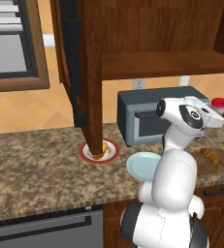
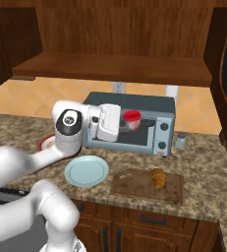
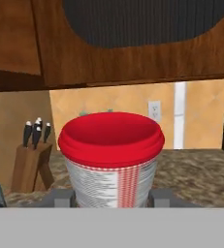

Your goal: From the different types of pastries on the counter, select a croissant and place it on the cutting board. Then retrieve a jar of jam from the cabinet and place it alongside the croissant on the cutting board.

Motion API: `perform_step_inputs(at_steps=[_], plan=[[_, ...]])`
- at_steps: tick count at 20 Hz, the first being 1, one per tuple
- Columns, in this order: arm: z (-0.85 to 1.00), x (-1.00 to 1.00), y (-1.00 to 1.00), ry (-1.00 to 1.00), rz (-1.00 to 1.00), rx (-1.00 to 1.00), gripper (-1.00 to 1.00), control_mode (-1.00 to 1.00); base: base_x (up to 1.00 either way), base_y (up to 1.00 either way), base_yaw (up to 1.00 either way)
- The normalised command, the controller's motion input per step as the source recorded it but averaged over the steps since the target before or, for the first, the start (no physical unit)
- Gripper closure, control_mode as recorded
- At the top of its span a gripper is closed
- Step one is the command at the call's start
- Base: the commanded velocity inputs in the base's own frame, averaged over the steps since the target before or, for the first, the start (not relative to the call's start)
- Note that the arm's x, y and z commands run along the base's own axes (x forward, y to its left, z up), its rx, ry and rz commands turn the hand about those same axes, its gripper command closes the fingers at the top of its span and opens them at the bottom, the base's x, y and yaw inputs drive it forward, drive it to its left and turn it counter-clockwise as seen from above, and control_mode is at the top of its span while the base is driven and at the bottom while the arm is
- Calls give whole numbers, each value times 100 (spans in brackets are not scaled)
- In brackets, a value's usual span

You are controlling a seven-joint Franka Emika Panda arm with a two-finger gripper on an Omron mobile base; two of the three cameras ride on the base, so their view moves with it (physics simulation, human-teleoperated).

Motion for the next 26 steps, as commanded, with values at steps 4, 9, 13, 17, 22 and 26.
perform_step_inputs(at_steps=[4, 9, 13, 17, 22, 26], plan=[[-77, -1, -4, 31, -3, 2, 100, -100, 0, 0, 0], [-74, 0, -10, 35, -1, 2, 100, -100, 0, 0, 0], [-58, -13, -1, 20, -9, 1, 100, -100, 0, 0, 0], [-51, -36, 0, -13, 0, 0, 100, -100, 0, 0, 0], [-64, -5, 0, -30, 4, 0, 100, -100, 0, 0, 0], [-31, 3, 0, -6, 3, 4, 100, -100, 0, 0, 0]])
